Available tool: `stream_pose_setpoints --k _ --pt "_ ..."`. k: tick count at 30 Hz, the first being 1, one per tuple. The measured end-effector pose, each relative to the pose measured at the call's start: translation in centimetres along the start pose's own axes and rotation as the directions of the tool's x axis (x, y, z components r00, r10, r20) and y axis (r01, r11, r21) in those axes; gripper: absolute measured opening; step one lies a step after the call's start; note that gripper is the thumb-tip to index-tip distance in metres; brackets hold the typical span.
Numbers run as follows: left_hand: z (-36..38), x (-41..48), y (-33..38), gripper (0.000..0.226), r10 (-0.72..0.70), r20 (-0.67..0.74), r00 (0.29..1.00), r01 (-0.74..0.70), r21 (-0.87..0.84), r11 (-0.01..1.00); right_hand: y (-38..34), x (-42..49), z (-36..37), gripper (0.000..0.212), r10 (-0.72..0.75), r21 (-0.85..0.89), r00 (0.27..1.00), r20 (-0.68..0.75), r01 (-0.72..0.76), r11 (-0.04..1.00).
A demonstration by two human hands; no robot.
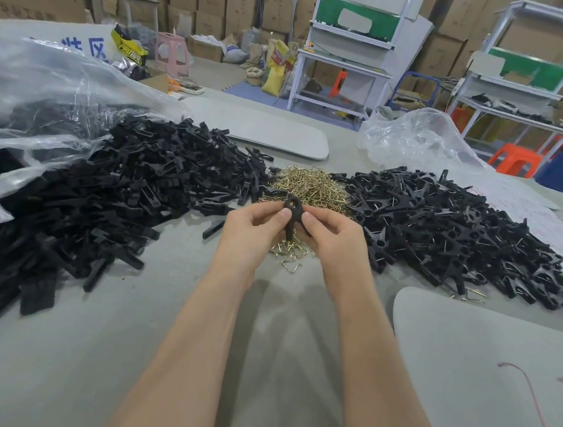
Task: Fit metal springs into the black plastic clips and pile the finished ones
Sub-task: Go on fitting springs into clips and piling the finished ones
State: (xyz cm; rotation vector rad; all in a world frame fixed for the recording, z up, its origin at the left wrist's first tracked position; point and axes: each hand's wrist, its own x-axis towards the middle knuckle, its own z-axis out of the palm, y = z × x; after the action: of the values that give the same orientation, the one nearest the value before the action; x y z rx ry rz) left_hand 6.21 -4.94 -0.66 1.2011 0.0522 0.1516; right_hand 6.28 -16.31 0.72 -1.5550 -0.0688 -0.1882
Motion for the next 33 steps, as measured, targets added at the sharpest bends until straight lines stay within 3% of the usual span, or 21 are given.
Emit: stream_pose_setpoints --k 4,8,12,14,15,16,17,19,21,22,24,28,31,33 --pt "0.0 -0.3 0.2 0.017 0.009 0.022 1.000 -0.009 0.040 0.999 -0.6 0.1 -0.6 0.017 0.114 0.224 0.987 0.111 -0.137 0.965" --pt "0.1 -0.4 0.8 0.020 -0.032 0.153 0.988 0.043 -0.070 0.997 -0.9 0.1 -1.3 0.012 0.211 0.409 0.961 0.181 -0.269 0.872" --pt "0.0 -0.4 0.9 0.012 -0.080 0.189 0.979 0.101 -0.103 0.990 -0.8 0.3 -1.2 0.009 0.264 0.431 0.955 0.133 -0.295 0.853" --pt "-0.1 -0.3 1.1 0.009 -0.121 0.094 0.988 0.137 -0.191 0.972 -0.3 0.5 -1.2 0.006 0.210 0.237 0.978 0.011 -0.207 0.949" --pt "-0.2 -0.1 1.1 0.007 -0.153 0.028 0.988 0.155 -0.270 0.950 0.2 0.6 -1.2 0.013 0.138 0.012 0.989 -0.058 -0.137 0.990" --pt "-0.5 0.1 1.2 0.005 -0.193 -0.033 0.981 0.168 -0.361 0.917 0.8 0.6 -1.2 0.020 0.048 -0.270 0.994 -0.099 -0.073 0.960" --pt "-0.7 0.4 1.3 0.003 -0.235 -0.077 0.969 0.176 -0.452 0.875 1.3 0.5 -1.1 0.024 -0.020 -0.520 0.995 -0.096 -0.033 0.853" --pt "-1.1 0.5 1.4 0.005 -0.295 -0.095 0.951 0.187 -0.582 0.791 2.3 0.3 -0.5 0.033 0.008 -0.810 0.998 -0.066 -0.058 0.583" --pt "-1.2 0.4 1.4 0.006 -0.323 -0.067 0.944 0.211 -0.629 0.748 3.0 0.2 0.3 0.042 0.070 -0.909 0.994 -0.081 -0.102 0.404" --pt "-1.1 0.3 1.4 0.006 -0.334 -0.046 0.941 0.229 -0.642 0.732 3.2 0.2 0.7 0.043 0.068 -0.921 0.993 -0.093 -0.112 0.374" --pt "-1.0 0.2 1.4 0.005 -0.361 -0.012 0.933 0.266 -0.653 0.709 3.3 0.4 1.0 0.036 0.035 -0.909 0.995 -0.090 -0.096 0.406" --pt "-1.0 0.4 1.0 0.006 -0.425 0.005 0.905 0.370 -0.501 0.783 3.5 0.5 0.3 0.012 -0.022 -0.770 0.997 -0.073 -0.042 0.636" --pt "-0.8 0.4 0.7 0.006 -0.440 0.030 0.898 0.402 -0.466 0.788 2.8 0.8 -0.7 0.016 -0.049 -0.637 0.993 -0.110 -0.033 0.770" --pt "-0.6 0.2 0.9 0.005 -0.440 0.094 0.893 0.424 -0.499 0.755 2.1 1.0 -1.4 0.022 -0.018 -0.448 0.990 -0.137 -0.045 0.893"
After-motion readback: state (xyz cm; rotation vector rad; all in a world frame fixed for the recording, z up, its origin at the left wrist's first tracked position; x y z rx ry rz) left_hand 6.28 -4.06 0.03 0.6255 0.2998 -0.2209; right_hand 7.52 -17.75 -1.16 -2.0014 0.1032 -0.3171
